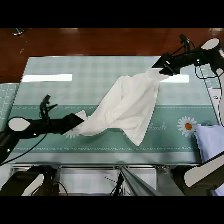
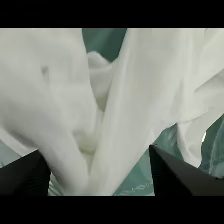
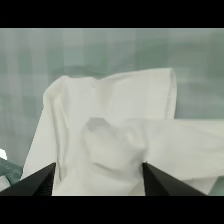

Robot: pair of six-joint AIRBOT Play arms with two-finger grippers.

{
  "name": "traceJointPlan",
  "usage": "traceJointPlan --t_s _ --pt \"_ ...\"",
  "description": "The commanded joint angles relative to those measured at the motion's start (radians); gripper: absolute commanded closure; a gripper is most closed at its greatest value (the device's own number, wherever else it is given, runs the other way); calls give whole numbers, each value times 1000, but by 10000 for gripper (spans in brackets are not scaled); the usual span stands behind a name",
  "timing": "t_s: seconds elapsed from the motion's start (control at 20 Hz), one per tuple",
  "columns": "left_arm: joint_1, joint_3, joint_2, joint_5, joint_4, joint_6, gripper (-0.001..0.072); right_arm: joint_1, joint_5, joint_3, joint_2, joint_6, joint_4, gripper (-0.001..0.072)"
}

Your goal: Fold the shirts.

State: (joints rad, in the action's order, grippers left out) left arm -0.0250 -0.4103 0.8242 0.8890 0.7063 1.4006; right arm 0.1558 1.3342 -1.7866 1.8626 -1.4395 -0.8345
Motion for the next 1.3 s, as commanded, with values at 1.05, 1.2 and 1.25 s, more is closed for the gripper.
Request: traceJointPlan --t_s 1.05,1.2,1.25 --pt "37 -461 674 407 78 -247 677 150 -39 1397 -847 144 -9 84" --pt "37 -497 666 424 77 -247 677 -51 -143 1397 -847 73 -8 85" --pt "37 -501 664 429 74 -247 677 -100 -198 1397 -847 40 -3 84"
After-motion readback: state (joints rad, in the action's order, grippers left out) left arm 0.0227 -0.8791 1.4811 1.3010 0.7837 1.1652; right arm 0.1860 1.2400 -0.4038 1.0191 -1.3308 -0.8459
